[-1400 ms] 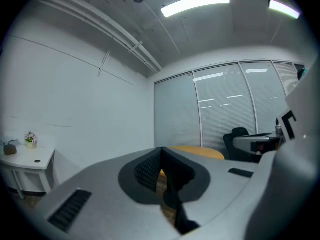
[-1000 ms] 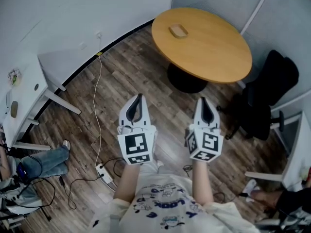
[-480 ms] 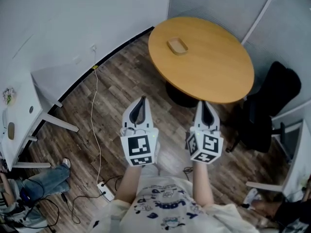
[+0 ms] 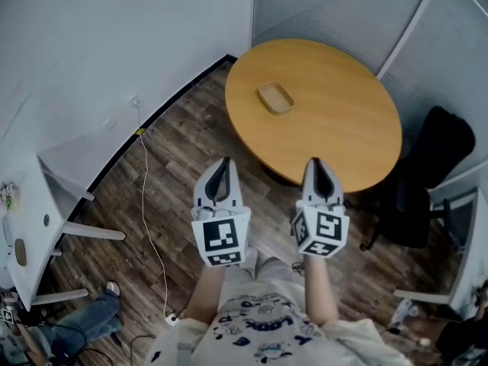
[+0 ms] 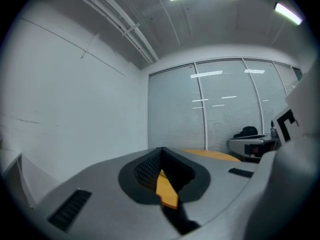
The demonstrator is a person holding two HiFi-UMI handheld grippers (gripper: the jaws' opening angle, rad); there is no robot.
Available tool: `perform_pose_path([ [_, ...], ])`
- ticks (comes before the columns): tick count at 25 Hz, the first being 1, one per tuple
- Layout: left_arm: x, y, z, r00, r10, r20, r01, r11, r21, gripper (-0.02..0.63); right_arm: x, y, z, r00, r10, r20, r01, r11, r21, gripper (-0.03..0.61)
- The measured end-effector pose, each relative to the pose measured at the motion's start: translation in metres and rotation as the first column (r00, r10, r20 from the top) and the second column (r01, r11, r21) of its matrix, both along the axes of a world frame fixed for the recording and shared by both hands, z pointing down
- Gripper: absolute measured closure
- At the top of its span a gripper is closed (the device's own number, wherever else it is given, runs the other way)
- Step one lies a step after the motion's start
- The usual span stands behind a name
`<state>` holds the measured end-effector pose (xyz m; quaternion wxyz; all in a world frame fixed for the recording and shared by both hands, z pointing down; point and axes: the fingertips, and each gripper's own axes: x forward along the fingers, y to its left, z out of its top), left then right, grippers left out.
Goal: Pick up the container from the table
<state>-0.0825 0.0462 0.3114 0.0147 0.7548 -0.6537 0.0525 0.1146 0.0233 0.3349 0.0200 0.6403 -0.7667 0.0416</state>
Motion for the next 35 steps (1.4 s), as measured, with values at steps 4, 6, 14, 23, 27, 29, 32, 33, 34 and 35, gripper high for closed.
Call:
perform_pose_path([
  [4, -0.001, -0.026, 0.011, 1.0, 0.008, -0.005, -0.009, 1.0, -0.023, 0.612, -0.005, -0.027, 0.012, 1.0, 0.0, -0.004, 0.0, 1.0, -0.027, 0.565],
  [6, -0.003, -0.037, 0.017, 1.0, 0.008, -0.009, -0.008, 0.999, -0.036, 0.612, -0.008, -0.039, 0.016, 1.0, -0.001, -0.009, 0.001, 0.999, -0.037, 0.565],
  [14, -0.011, -0.096, 0.032, 1.0, -0.014, -0.019, 0.012, 0.998, -0.069, 0.611, -0.014, -0.101, 0.029, 1.0, -0.016, -0.01, 0.015, 0.998, -0.064, 0.565],
  [23, -0.013, -0.201, 0.034, 0.999, -0.041, -0.02, 0.04, 0.996, -0.082, 0.612, -0.013, -0.212, 0.031, 0.999, -0.043, -0.013, 0.042, 0.996, -0.073, 0.565],
  [27, -0.006, -0.243, 0.037, 0.999, -0.043, -0.015, 0.041, 0.994, -0.097, 0.612, -0.002, -0.258, 0.037, 0.999, -0.037, -0.012, 0.036, 0.995, -0.093, 0.565],
  [29, -0.003, -0.268, 0.04, 0.999, -0.044, -0.012, 0.042, 0.994, -0.103, 0.612, 0.004, -0.286, 0.04, 0.999, -0.03, -0.012, 0.029, 0.995, -0.096, 0.565],
  [32, 0.0, -0.299, 0.05, 0.998, -0.054, -0.012, 0.052, 0.99, -0.131, 0.612, 0.009, -0.32, 0.05, 0.999, -0.033, -0.013, 0.032, 0.992, -0.121, 0.565],
  [33, 0.0, -0.306, 0.053, 0.998, -0.058, -0.012, 0.056, 0.988, -0.142, 0.612, 0.009, -0.329, 0.054, 0.999, -0.039, -0.016, 0.036, 0.991, -0.132, 0.565],
  [34, 0.001, -0.312, 0.056, 0.998, -0.062, -0.012, 0.059, 0.987, -0.152, 0.611, 0.01, -0.336, 0.059, 0.999, -0.045, -0.021, 0.041, 0.989, -0.143, 0.565],
  [35, 0.002, -0.318, 0.06, 0.998, -0.065, -0.012, 0.062, 0.985, -0.161, 0.612, 0.011, -0.343, 0.063, 0.998, -0.05, -0.025, 0.046, 0.987, -0.154, 0.565],
])
